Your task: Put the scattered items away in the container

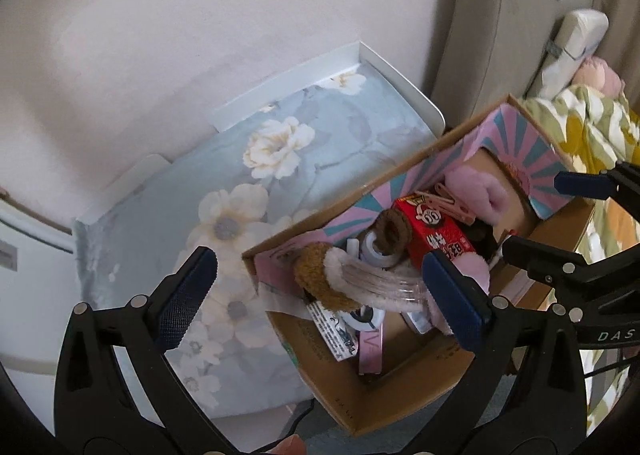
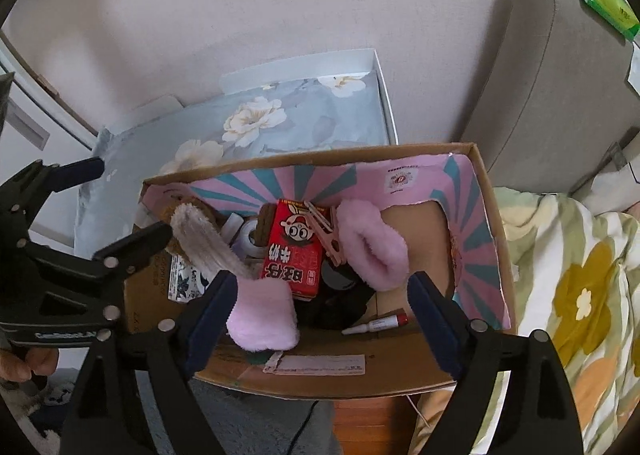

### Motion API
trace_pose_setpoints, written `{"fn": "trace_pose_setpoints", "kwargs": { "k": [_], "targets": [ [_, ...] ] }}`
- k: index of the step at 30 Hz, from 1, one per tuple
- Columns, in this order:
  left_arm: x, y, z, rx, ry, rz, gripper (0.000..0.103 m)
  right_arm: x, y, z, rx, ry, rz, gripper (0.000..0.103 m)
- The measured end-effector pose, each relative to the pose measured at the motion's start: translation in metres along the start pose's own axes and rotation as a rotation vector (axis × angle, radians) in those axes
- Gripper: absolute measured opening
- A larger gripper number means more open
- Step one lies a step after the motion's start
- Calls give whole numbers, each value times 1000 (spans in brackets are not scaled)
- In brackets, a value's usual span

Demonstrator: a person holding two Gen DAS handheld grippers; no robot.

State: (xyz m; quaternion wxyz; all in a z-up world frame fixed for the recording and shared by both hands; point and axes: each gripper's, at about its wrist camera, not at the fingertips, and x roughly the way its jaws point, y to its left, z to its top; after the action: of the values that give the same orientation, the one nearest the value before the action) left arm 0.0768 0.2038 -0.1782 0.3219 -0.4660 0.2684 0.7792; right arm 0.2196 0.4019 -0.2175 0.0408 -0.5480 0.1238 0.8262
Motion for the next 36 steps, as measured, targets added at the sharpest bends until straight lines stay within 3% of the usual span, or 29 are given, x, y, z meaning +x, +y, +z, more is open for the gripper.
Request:
{"fn": "trace_pose_setpoints", "kwargs": {
  "k": [8,17,23,36],
  "targets": [
    [-18,23,1,-65,-29,17,102,-23,5,13,12,-23,-15,85],
    [-50,55,2,-134,-67,89,102,-54,43,30,-18,-46,-45,85],
    [-65,81,-7,-183,-81,151,102,-48,84,36,-89,-43,-104,85],
    [-75,162,-53,-332,-53,254,102,-31,146,54,-71,-47,-97,85]
  ]
}}
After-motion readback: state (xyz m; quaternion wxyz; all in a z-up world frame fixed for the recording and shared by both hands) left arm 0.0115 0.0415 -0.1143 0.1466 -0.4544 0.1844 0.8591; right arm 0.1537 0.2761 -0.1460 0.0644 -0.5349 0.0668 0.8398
